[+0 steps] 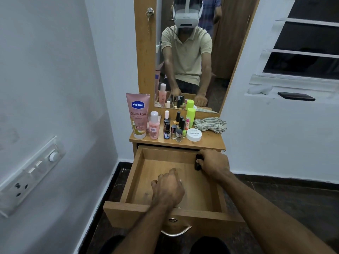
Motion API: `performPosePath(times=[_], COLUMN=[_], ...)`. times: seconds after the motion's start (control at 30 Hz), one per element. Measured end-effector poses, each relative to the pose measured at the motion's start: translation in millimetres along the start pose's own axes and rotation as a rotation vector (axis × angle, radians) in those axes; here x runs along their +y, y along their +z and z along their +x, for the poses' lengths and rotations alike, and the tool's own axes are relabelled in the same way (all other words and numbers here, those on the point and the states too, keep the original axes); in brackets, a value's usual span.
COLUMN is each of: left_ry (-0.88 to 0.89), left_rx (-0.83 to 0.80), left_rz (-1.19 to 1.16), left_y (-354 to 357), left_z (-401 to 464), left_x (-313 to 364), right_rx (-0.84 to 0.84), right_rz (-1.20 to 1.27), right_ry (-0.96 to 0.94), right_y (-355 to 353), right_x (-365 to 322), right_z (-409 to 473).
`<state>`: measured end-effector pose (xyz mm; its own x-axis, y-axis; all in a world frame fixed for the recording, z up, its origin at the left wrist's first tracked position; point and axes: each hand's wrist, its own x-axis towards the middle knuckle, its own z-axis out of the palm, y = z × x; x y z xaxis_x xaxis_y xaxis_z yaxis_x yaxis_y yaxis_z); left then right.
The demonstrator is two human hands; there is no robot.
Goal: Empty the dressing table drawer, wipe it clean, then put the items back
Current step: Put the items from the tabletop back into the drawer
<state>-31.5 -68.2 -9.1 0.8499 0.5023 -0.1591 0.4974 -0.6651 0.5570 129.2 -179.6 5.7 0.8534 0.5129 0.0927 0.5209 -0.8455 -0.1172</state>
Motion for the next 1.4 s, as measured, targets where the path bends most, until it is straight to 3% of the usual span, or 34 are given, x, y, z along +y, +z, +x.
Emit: performPosePath(times=[0.6,0.83,1.0,1.27,1.4], left_ry=[-0.010,-0.040,-0.028,-0.009,0.037], left_rx=[-0.007,-0.018,0.006,0.025,0.059], left_rz=[0.005,-0.010,-0.011,-0.031,-0.063], left_y=[-2,-6,-9,-8,-5], left_z=[-4,-7,-9,-8,-6], left_x=[2,5,6,4,3], right_rx=[0.078,0.345,0.252,0.258,0.013], right_rz=[-0.088,0.177,0.130,0.323,0.291], right_ry=[-0.032,-0.180,-0.205,-0.148,-0.234], right_y=[-13,-43,-48,-48,-55], right_x=[-2,-48,-69,-61,-52], right_z=[-5,13,27,15,0])
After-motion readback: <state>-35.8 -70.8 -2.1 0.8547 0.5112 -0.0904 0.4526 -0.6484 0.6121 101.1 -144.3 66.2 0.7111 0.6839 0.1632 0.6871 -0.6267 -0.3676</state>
